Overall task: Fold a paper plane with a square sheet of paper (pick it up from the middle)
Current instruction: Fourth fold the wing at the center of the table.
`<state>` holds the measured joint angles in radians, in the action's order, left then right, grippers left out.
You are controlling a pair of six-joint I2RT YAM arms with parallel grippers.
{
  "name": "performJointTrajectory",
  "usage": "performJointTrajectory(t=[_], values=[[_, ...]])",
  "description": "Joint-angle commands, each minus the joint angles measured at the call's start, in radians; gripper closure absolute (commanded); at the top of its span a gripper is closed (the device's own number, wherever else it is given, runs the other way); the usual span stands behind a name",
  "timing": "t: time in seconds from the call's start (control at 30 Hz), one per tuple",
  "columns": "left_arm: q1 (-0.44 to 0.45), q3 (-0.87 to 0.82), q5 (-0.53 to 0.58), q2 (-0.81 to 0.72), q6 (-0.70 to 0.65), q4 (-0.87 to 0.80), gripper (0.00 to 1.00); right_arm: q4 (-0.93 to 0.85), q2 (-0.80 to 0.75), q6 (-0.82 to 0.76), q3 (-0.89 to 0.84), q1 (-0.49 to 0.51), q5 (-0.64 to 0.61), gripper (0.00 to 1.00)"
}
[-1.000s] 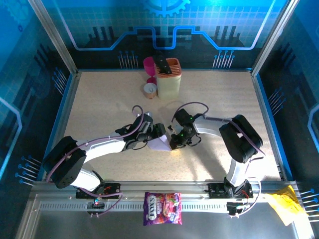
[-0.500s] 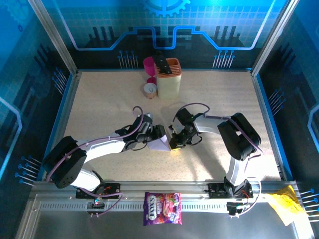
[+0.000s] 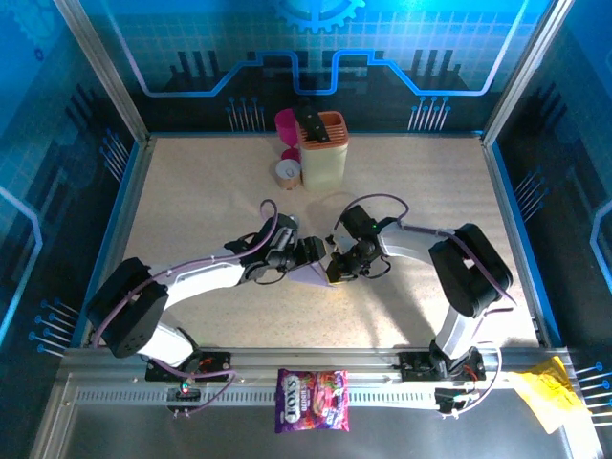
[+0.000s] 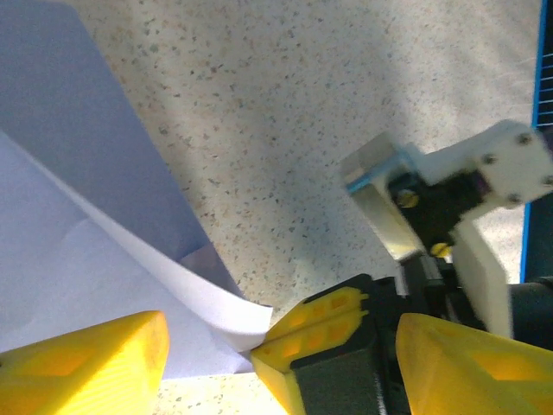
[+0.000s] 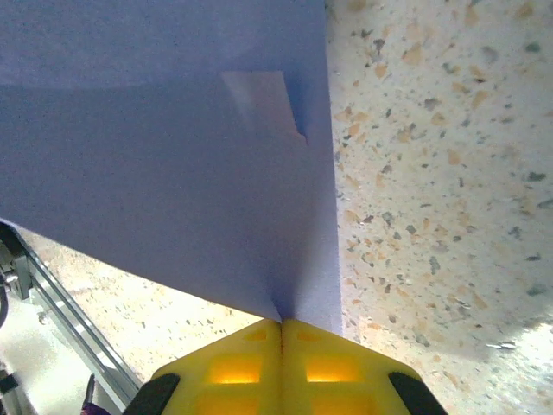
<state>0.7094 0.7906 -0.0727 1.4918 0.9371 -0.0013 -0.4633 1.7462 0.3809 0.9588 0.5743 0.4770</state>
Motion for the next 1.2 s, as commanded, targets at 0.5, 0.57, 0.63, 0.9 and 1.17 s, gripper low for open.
performJointTrajectory(t=[0.5,0.57,0.63,0.9,1.17], values=[[-0.043,0.053,-0.072,0.104,-0.025,-0.113,0.62,-0.003,-0.043,0.023,-0.039,0.027,-0.016,1.0],[-0.047,0.06,-0.077,0.106,-0.033,-0.119,0.62,0.0,-0.044,0.028,-0.041,0.037,-0.014,1.0],[-0.048,0.064,-0.079,0.106,-0.039,-0.122,0.6,0.005,-0.043,0.035,-0.041,0.046,-0.011,1.0],[-0.051,0.076,-0.095,0.121,-0.062,-0.121,0.59,0.035,-0.019,0.054,-0.039,0.055,0.035,1.0],[-0.059,0.059,-0.103,0.137,-0.073,-0.106,0.67,0.056,-0.014,0.06,-0.041,0.053,0.035,1.0]])
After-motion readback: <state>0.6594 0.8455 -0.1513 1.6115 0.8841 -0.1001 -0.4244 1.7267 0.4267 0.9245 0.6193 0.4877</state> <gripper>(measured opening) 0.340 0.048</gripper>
